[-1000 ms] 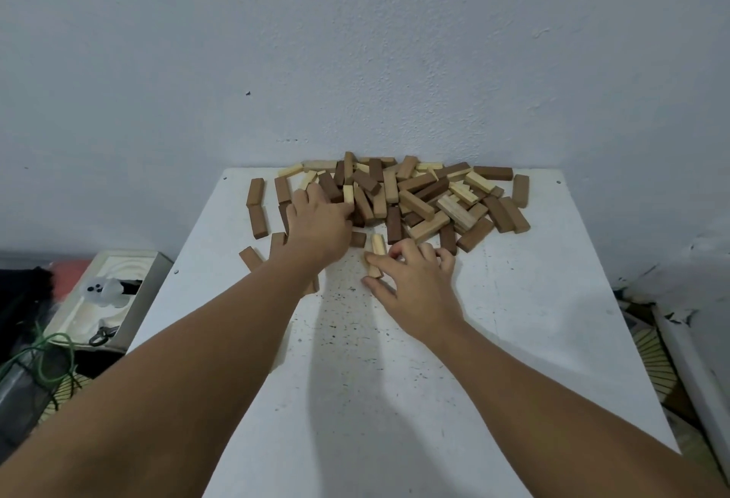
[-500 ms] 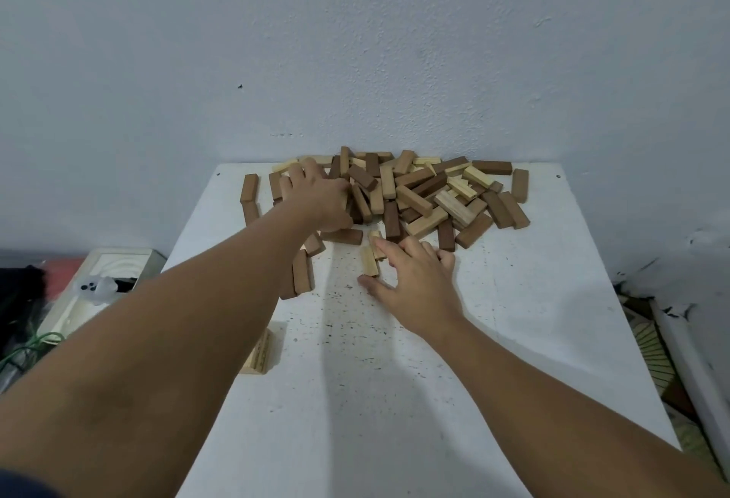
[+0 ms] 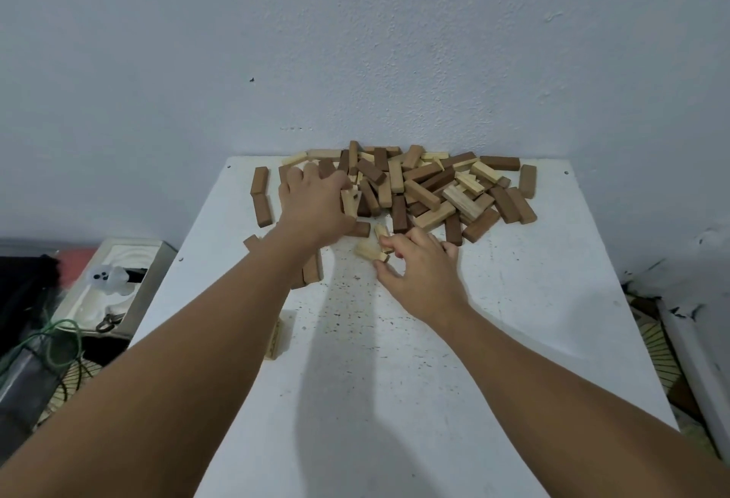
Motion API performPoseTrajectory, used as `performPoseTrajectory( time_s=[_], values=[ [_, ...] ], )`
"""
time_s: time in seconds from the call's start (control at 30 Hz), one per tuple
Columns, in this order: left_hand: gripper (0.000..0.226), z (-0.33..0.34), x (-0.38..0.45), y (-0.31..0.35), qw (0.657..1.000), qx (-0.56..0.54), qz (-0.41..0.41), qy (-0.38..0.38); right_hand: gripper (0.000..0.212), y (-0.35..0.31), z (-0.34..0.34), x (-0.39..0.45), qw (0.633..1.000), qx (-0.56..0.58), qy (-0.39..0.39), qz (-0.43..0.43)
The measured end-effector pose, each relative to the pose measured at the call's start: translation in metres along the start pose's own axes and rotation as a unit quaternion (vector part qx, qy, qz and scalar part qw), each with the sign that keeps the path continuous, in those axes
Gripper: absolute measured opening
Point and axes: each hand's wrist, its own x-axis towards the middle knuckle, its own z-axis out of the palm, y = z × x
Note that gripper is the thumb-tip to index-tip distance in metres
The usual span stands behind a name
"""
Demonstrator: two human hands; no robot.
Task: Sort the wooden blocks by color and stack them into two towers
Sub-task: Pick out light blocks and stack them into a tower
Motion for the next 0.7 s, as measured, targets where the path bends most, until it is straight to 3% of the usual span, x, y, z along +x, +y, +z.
performPoseTrajectory(
  time_s=[0.2,0.47,0.7],
  values=[
    [0.059,0.001,-0.041,-0.002,0.997,0.030,0.012,-0.066,0.036,-0.002,-0.002,-0.008,0.999,-0.035,0.017,-0.017],
    [0.056,0.011,-0.072,-0.002,0.992,0.080,0.010,-0.097,0.020,-0.006,-0.004,-0.015,0.997,-0.066,0.027,-0.025],
    [0.066,0.028,-0.083,0.002,0.995,-0.003,0.040,-0.096,0.022,0.000,-0.015,-0.047,1.000,-0.011,0.010,-0.014]
  ],
)
